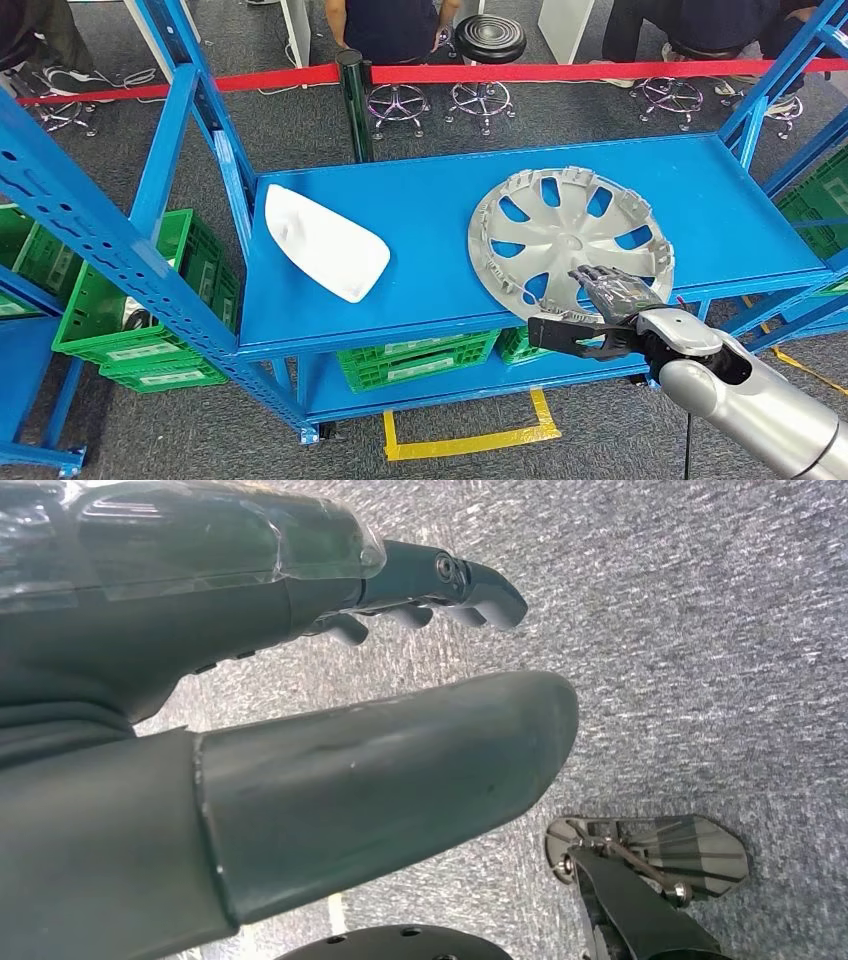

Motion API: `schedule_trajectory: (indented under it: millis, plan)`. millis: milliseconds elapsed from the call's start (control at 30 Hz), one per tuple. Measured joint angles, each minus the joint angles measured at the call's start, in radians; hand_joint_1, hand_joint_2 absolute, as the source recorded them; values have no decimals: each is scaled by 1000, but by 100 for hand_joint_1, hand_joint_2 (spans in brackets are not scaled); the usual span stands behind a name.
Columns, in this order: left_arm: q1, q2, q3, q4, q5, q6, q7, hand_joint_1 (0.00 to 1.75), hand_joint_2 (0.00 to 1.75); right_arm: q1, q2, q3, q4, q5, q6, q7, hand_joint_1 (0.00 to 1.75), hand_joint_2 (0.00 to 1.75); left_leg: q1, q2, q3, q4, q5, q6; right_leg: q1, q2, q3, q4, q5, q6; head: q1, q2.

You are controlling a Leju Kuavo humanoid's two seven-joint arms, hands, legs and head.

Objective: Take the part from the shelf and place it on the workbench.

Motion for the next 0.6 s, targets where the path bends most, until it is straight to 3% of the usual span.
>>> schedule_trajectory:
  millis: [600]
  plan:
    - [0,0,0,0,0,0,1,0,0,8,14,0,33,-43,21,35,0,175,0,-1,0,0,0,0,0,0,0,0,0,0,0,0]
